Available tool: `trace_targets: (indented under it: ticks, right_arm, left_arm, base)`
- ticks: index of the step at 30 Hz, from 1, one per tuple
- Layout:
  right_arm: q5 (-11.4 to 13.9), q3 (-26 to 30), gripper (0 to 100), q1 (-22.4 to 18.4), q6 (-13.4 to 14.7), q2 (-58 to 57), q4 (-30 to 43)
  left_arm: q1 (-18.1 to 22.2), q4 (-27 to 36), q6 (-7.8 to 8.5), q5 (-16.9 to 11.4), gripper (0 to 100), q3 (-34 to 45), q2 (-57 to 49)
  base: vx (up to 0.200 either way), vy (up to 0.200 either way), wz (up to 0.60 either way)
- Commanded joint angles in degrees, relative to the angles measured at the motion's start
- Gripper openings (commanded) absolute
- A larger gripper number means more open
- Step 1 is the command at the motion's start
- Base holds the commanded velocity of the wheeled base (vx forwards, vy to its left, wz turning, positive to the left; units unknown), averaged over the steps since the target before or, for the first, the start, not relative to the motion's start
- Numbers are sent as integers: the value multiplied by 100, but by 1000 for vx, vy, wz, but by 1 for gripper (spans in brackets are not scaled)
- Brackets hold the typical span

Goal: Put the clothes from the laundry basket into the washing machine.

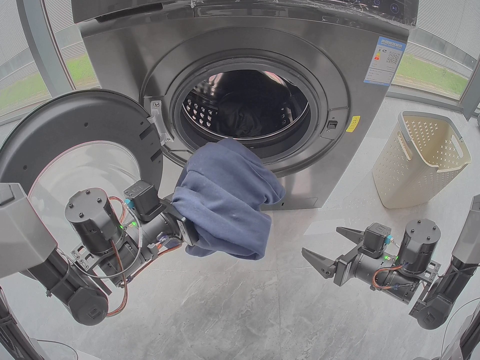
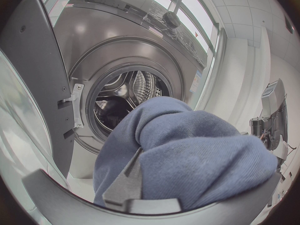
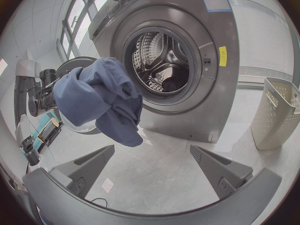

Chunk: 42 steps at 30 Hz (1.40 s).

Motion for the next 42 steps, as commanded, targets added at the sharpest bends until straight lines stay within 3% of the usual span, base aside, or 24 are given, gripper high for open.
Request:
trace_targets:
  ticks: [1,24,42]
  right_arm:
    - [-20,44,100,-77,25,-151,3]
    - [-11,35,100,-104,52,-98,3]
    - [-20,44,100,-68,52,-98,3]
  left_arm:
    - [-62,3,0,-54,0,151,-88]
    - [-185,-6,123,-28,0,239,105]
    - [-273,-15,150,-10,0,256,176]
  base:
    - [0,0,0]
    - [43,0,0]
    - [133,0,0]
